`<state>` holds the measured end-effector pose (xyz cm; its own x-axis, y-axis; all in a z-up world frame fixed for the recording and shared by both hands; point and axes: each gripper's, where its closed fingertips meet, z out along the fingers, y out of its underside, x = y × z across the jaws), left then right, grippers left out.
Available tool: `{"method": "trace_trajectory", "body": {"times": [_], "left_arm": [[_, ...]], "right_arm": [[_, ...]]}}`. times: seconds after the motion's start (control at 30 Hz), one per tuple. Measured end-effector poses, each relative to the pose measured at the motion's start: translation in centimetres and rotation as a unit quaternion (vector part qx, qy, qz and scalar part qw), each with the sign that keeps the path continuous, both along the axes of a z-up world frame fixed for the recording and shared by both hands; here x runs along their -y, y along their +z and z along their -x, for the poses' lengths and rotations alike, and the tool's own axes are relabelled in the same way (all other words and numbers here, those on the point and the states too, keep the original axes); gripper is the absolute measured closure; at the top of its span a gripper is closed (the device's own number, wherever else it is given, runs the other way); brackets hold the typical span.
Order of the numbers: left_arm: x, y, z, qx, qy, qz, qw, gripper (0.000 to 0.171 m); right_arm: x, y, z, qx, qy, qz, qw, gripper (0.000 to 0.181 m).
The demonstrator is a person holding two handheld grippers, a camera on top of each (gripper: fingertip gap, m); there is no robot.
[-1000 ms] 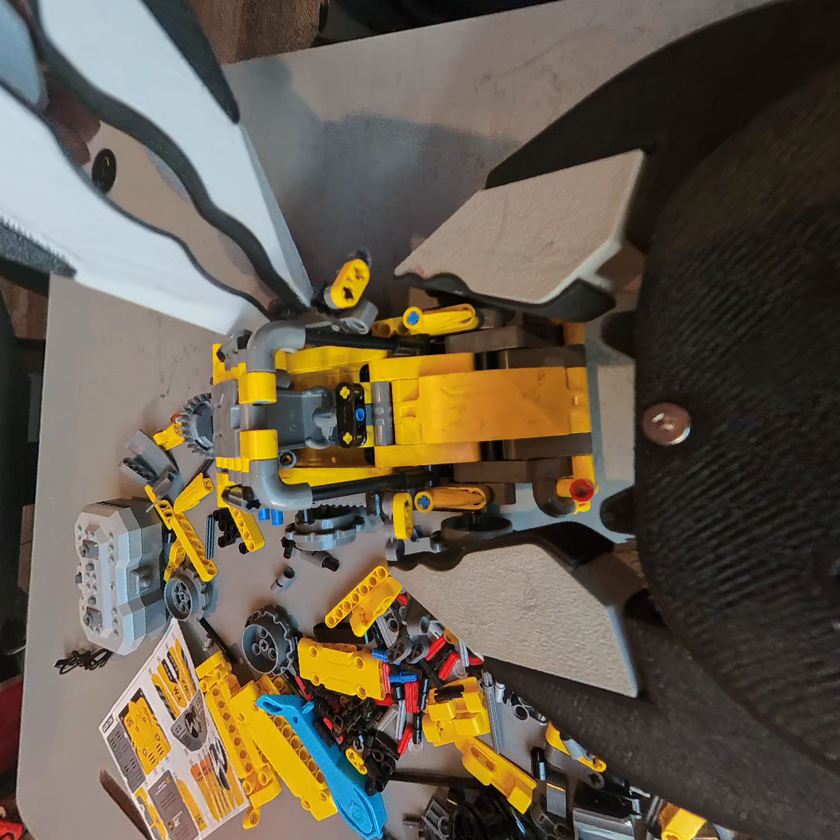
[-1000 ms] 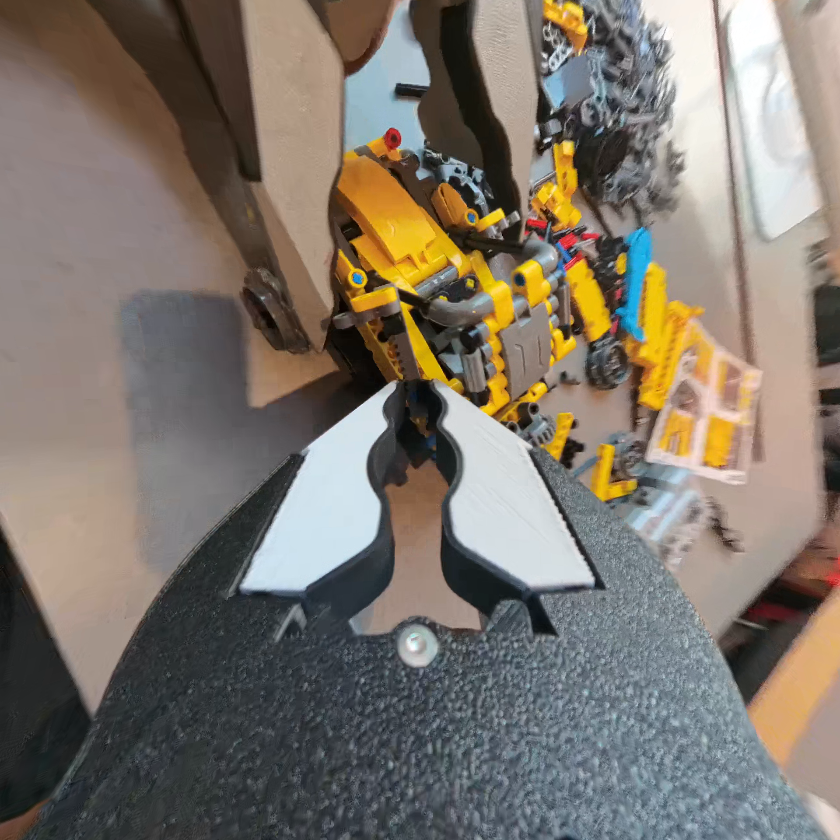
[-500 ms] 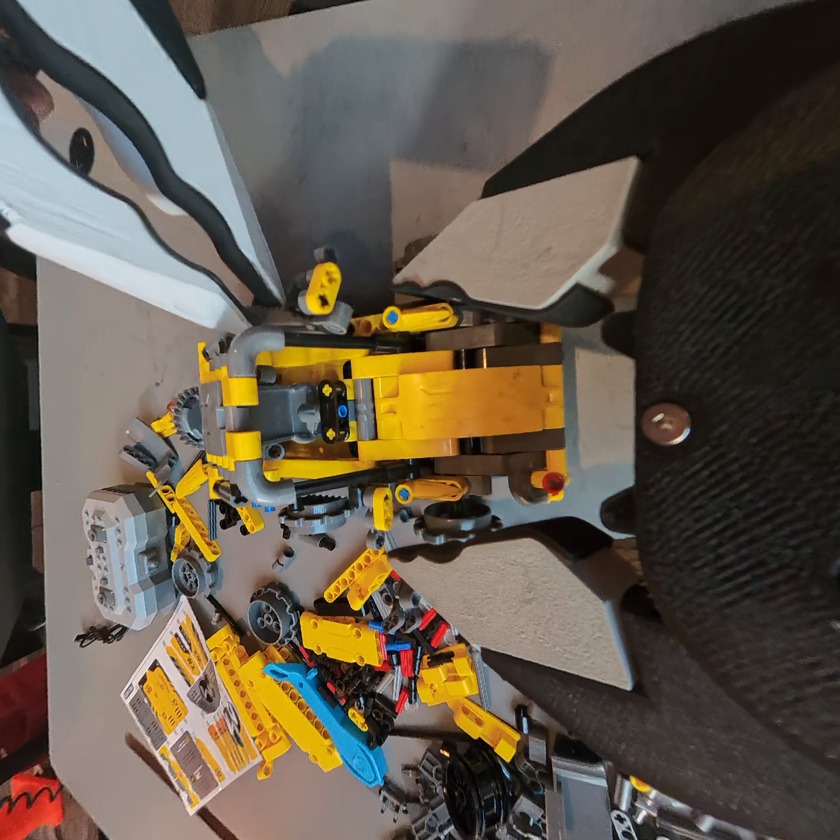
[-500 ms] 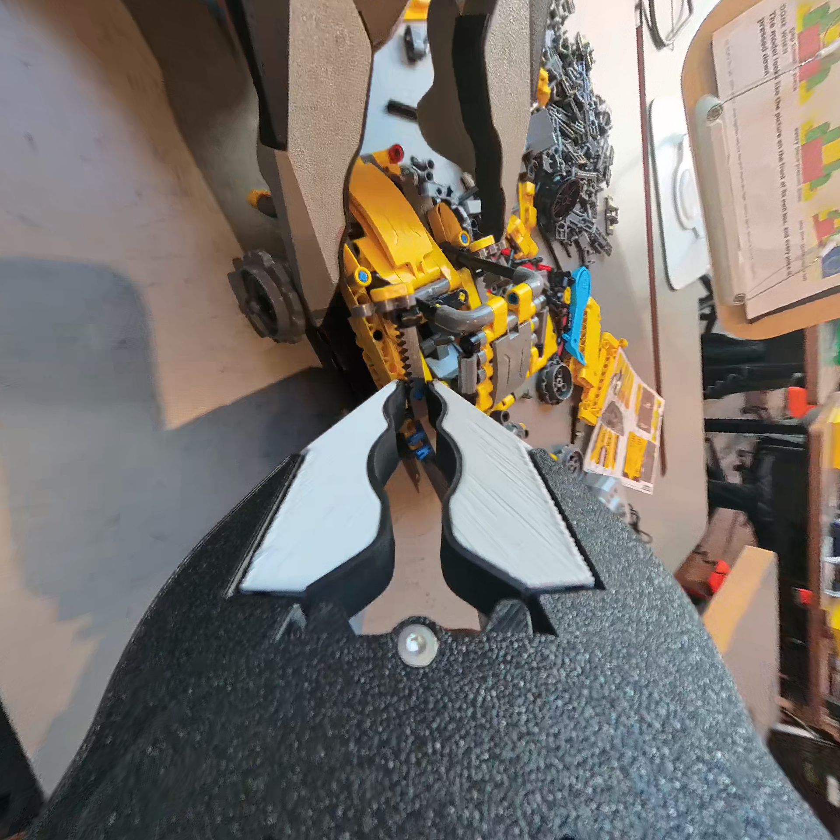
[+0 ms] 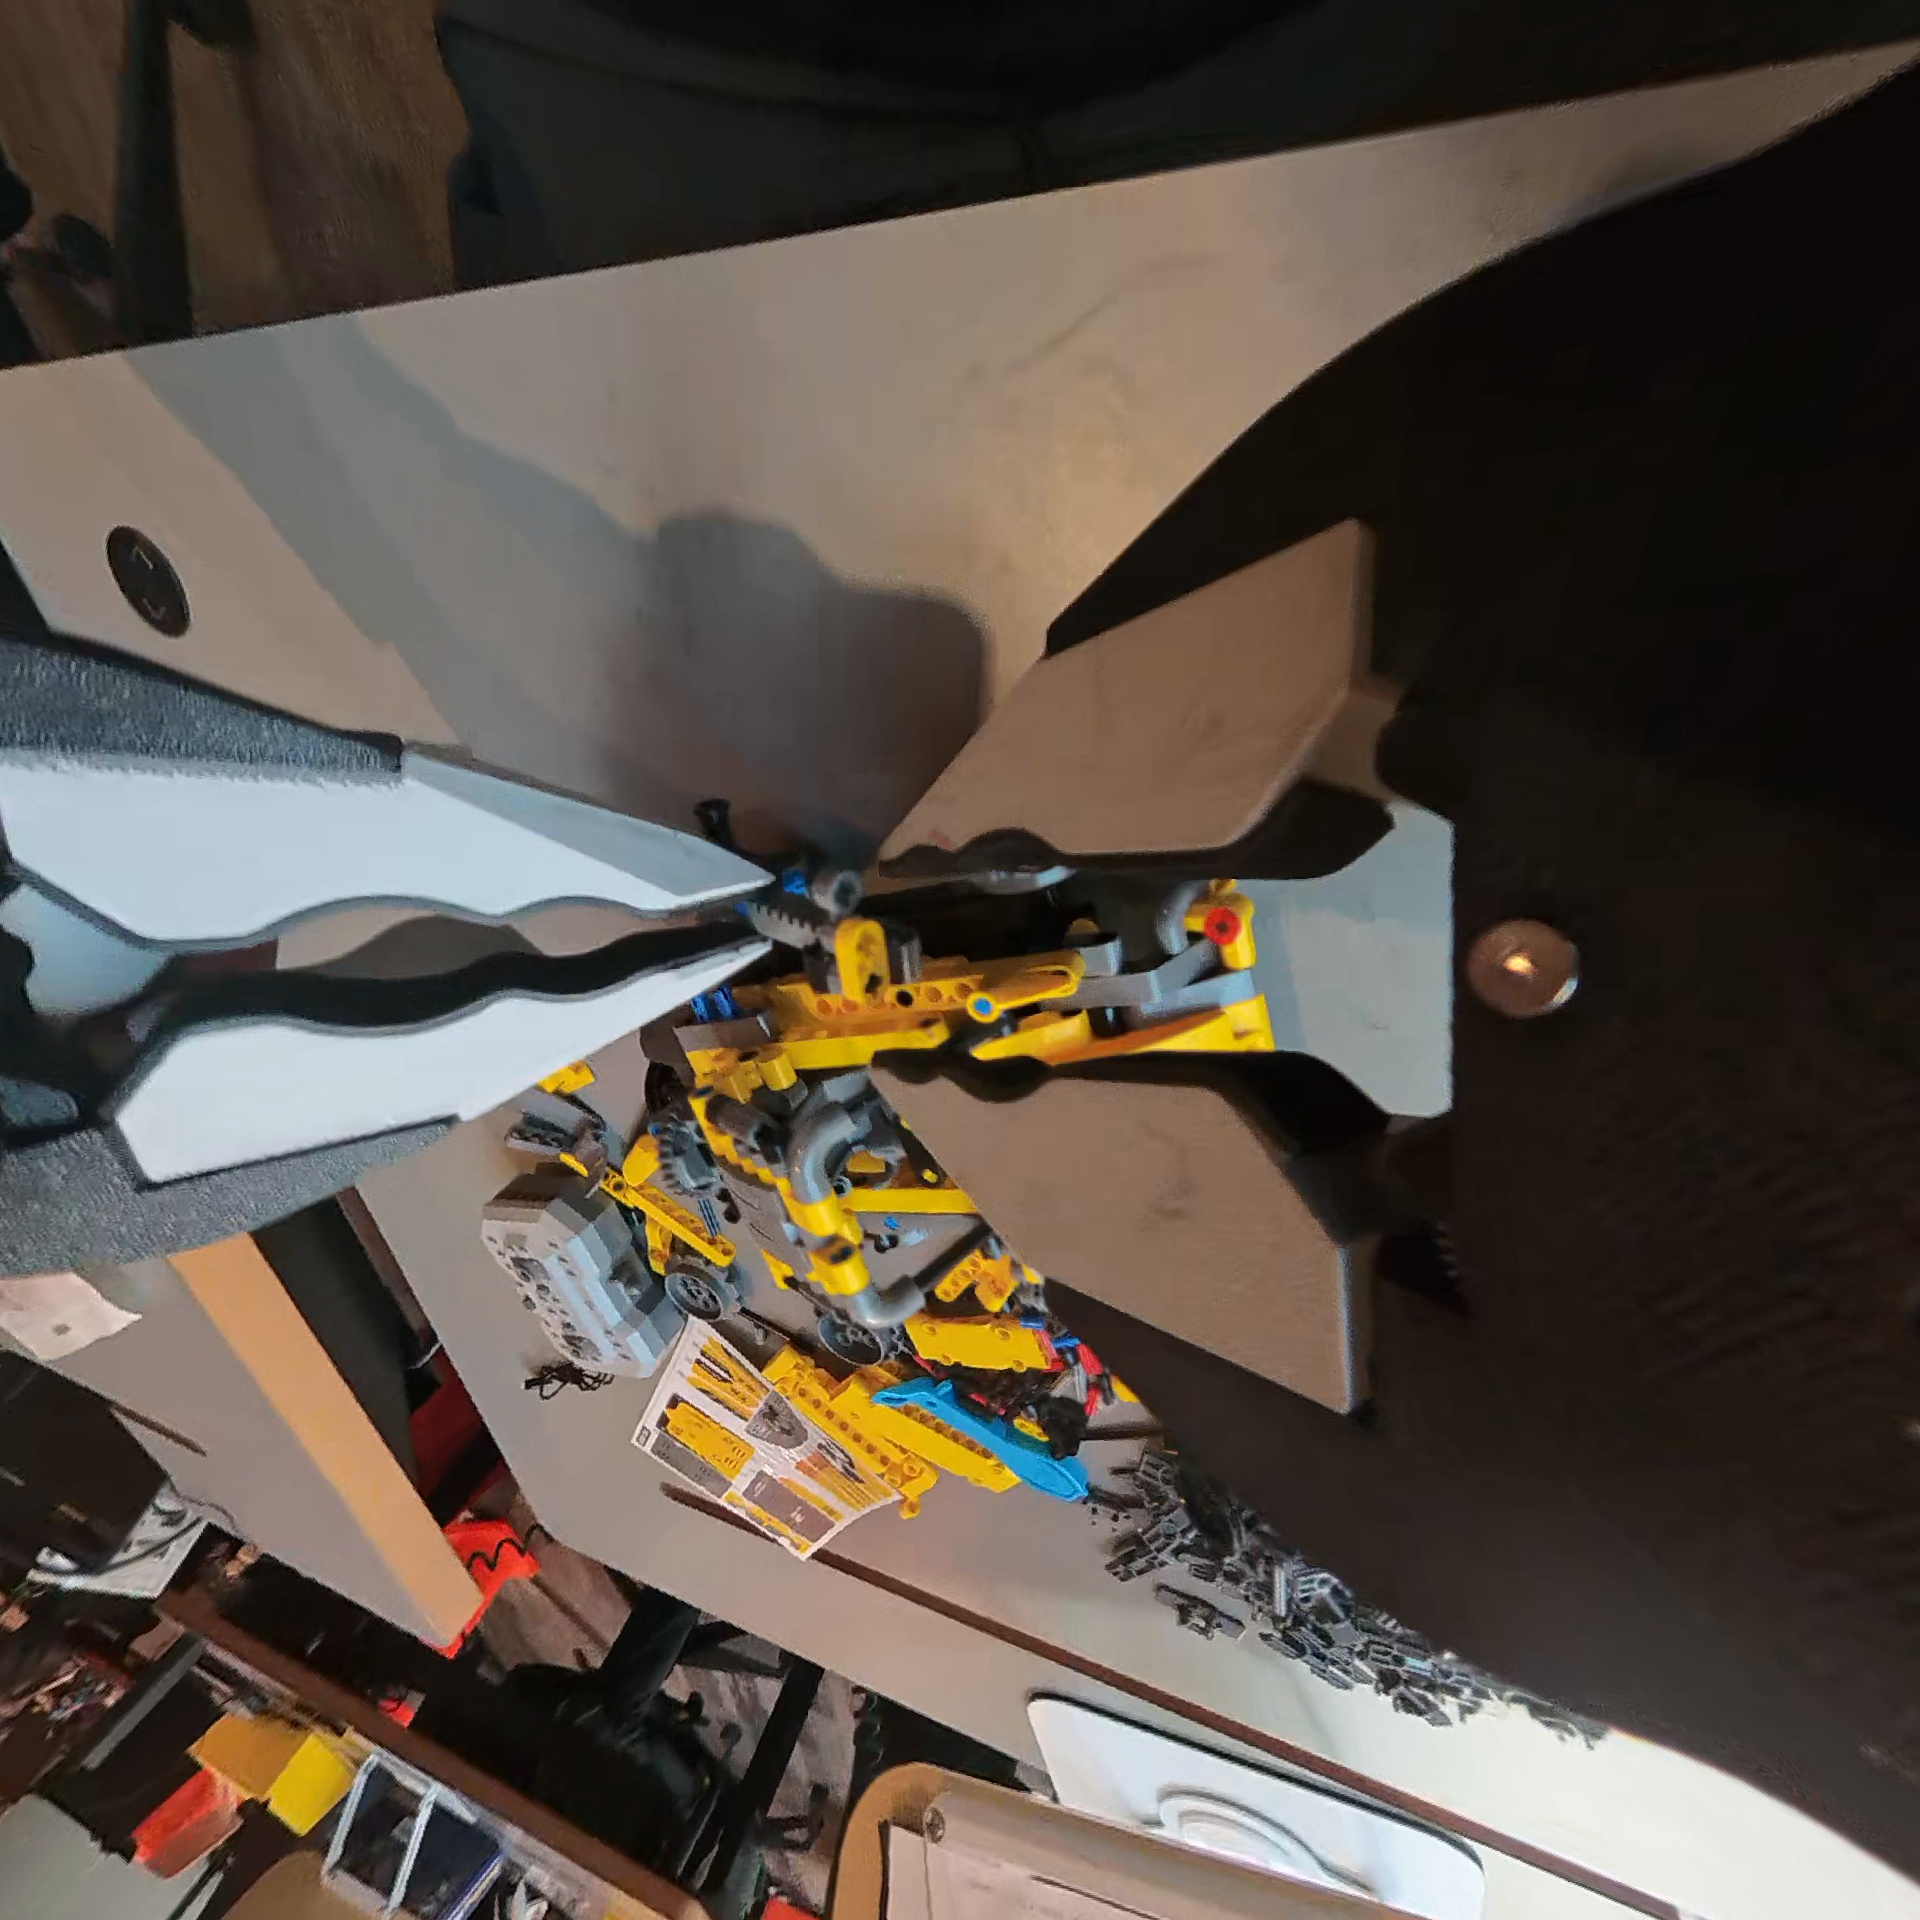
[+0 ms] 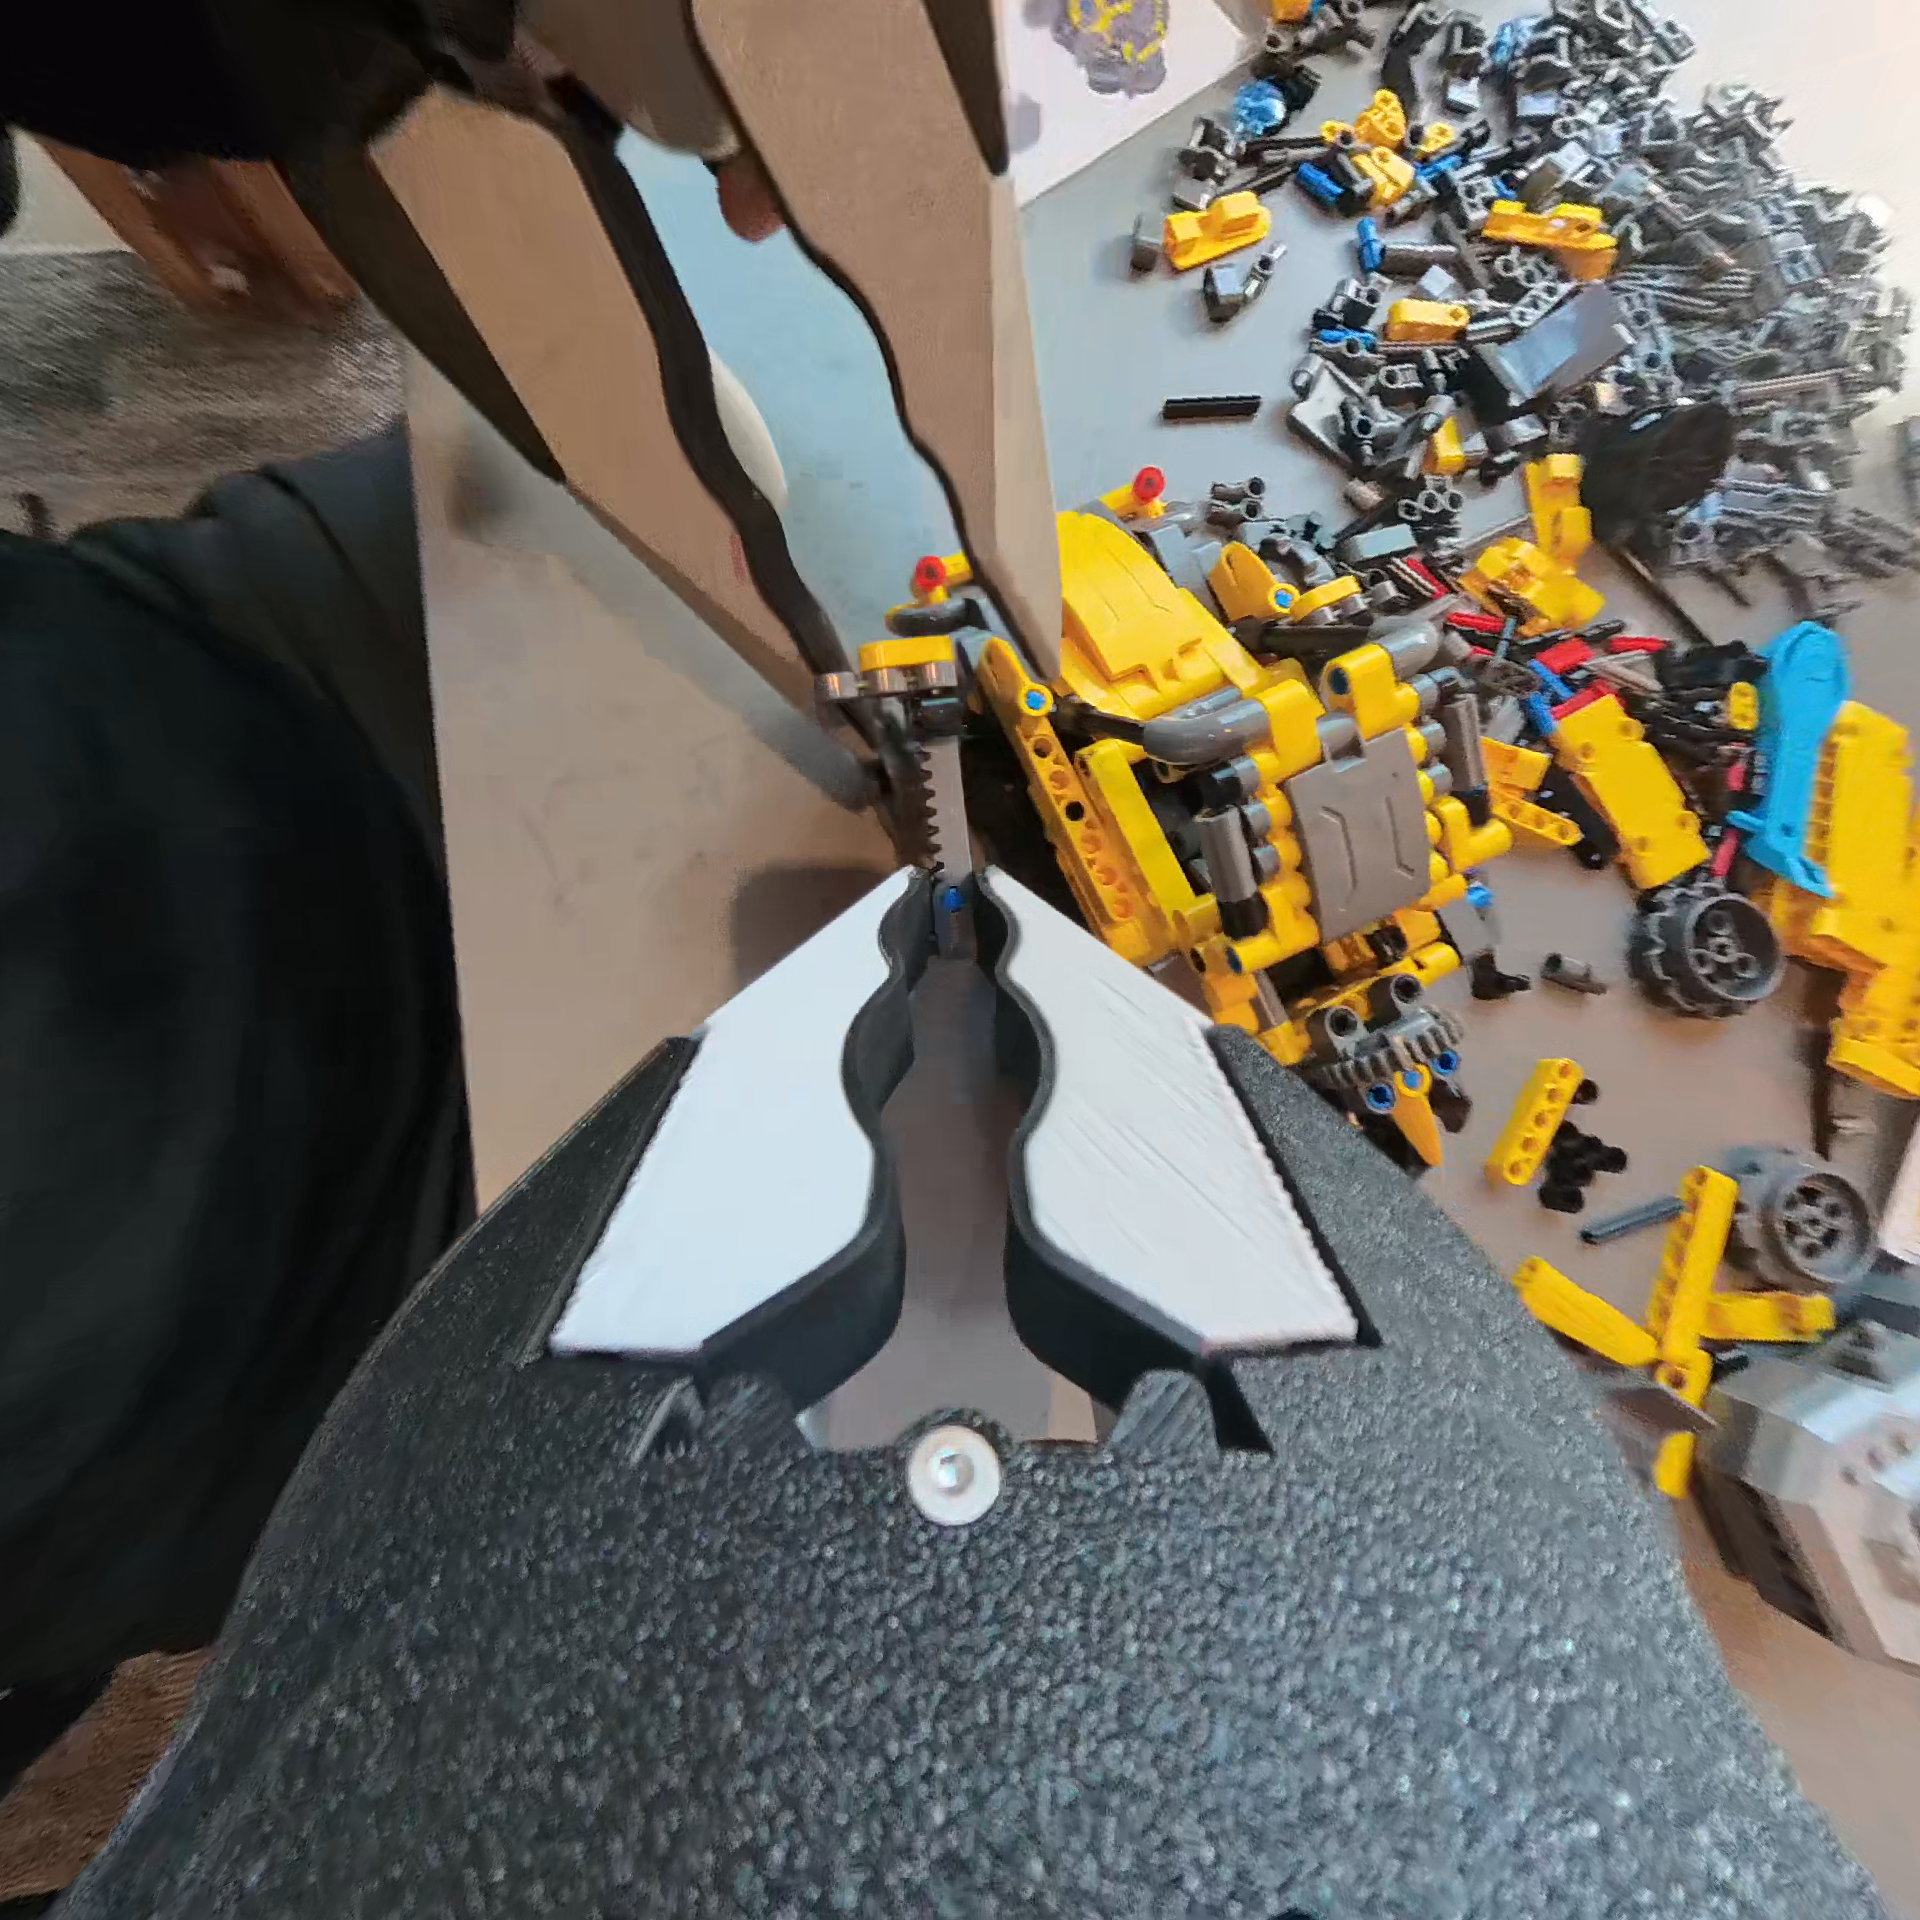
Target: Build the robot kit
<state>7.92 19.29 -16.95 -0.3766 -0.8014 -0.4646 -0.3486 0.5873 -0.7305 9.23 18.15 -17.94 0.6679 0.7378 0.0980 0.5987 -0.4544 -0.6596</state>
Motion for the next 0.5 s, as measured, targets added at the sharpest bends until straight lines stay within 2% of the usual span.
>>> {"method": "trace_trajectory", "body": {"times": [0.07,0.1,0.3,0.37,0.43,0.5], "left_arm": [[0.8,0.1,-0.2,0.001,-0.009,-0.005,1.000,0.143],[1.0,0.1,-0.3,0.003,-0.009,-0.010,1.000,0.150],[0.6,-0.5,-0.8,-0.004,0.026,-0.008,1.000,0.151],[0.0,-0.9,-0.8,-0.006,0.057,0.011,0.998,0.158],[-0.3,-1.0,-0.9,-0.003,0.081,0.051,0.995,0.158],[-0.3,-1.3,-0.9,-0.007,0.087,0.083,0.993,0.158]], "right_arm": [[0.2,0.2,0.2,-0.018,0.004,0.011,1.000,0.174],[0.4,0.3,0.3,-0.024,0.010,0.017,1.000,0.174],[0.2,-0.1,-0.4,-0.022,-0.005,0.016,1.000,0.173],[-0.2,0.0,-0.9,0.010,-0.029,-0.016,0.999,0.170],[-0.2,0.5,-1.0,0.054,-0.037,-0.068,0.996,0.163],[0.0,0.5,-0.6,0.090,-0.036,-0.111,0.989,0.164]]}}
